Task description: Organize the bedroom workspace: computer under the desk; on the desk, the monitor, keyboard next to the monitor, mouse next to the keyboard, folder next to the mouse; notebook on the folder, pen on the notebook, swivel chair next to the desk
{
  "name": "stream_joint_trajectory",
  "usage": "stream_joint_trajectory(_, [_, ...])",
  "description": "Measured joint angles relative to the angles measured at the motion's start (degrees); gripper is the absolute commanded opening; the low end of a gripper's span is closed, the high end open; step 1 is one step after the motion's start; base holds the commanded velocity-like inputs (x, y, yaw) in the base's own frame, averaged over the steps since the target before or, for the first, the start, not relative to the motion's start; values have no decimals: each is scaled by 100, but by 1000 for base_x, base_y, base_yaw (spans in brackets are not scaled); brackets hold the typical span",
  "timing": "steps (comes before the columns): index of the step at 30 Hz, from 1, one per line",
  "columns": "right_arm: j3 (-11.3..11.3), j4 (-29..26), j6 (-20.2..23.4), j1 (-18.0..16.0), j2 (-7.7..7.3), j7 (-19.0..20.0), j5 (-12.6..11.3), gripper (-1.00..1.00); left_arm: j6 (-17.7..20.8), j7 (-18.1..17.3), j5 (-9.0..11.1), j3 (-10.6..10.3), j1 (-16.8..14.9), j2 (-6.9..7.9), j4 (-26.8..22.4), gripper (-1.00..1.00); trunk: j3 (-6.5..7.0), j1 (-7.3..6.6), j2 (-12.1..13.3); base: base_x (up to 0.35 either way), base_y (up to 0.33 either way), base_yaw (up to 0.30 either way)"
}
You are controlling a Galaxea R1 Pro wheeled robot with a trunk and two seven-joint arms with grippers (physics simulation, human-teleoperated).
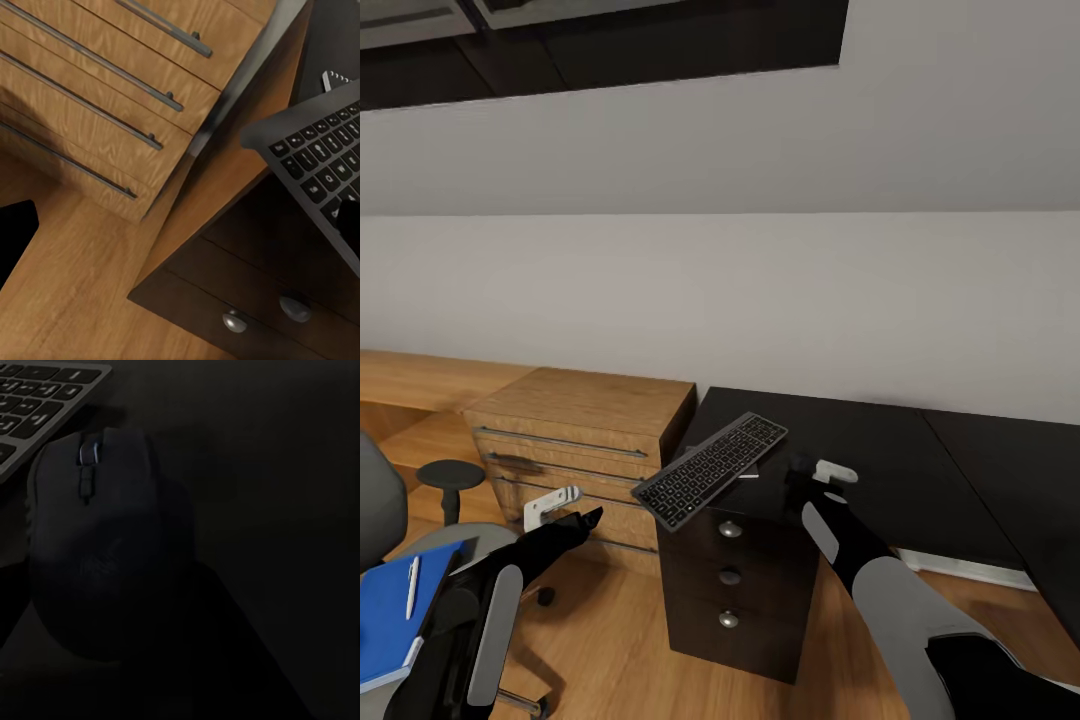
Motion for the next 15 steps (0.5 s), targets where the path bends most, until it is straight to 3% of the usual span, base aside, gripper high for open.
stream_joint_trajectory(6, [-1,30,36,0,-17,-40,-1,-100,2,-2,0,0,0,0,-1,100,0,-2,0,222,0,0])
stream_joint_trajectory(15, [-3,241,387,-3,-150,-54,2,-100,35,4,0,-1,0,0,1,100,1,0,-1,21,0,0])
